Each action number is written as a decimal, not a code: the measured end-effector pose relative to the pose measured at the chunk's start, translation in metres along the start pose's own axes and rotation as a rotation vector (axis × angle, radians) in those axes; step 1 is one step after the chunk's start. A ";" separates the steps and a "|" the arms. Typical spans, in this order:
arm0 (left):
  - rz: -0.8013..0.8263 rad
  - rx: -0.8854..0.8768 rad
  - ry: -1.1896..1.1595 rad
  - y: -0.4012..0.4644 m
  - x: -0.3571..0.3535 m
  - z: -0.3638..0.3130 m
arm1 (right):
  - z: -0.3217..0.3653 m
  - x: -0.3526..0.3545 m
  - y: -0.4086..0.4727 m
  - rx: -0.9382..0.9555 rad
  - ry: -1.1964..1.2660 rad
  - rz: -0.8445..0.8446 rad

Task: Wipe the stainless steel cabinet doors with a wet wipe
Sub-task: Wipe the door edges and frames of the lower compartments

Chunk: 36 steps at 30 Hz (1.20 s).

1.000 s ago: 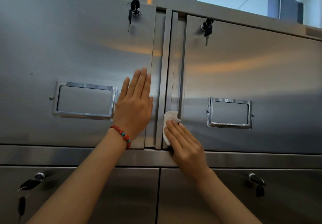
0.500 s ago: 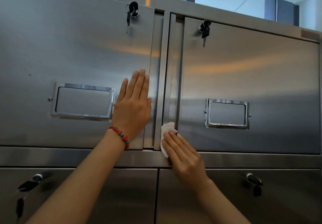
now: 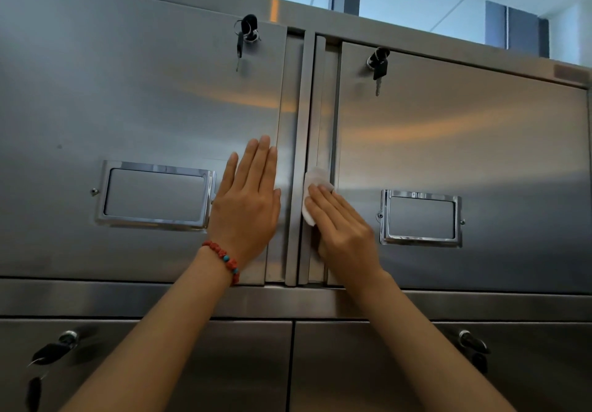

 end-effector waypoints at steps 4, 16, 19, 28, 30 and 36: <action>-0.013 -0.006 0.010 0.000 0.000 0.000 | -0.006 -0.002 0.017 -0.011 0.007 -0.007; -0.016 -0.009 0.008 0.001 -0.001 0.001 | -0.019 -0.005 0.059 -0.049 0.018 -0.022; -0.015 -0.013 0.015 0.000 -0.002 0.001 | -0.023 -0.007 0.067 -0.062 0.024 -0.018; -0.038 -0.014 0.013 0.001 -0.001 0.002 | -0.028 -0.013 0.082 -0.145 0.085 -0.056; -0.037 -0.011 0.007 0.001 -0.001 0.002 | -0.028 -0.013 0.083 -0.177 0.126 -0.067; -0.044 -0.025 0.005 0.001 0.001 0.001 | -0.025 -0.008 0.088 -0.301 0.279 -0.140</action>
Point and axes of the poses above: each hand's wrist, its own y-axis towards the middle knuckle, its own x-axis out of the back of the hand, z = x × y, the point moved 3 cm from there along y, towards the middle knuckle, and after that the axes turned 8 degrees about -x, right-handed, at the moved point
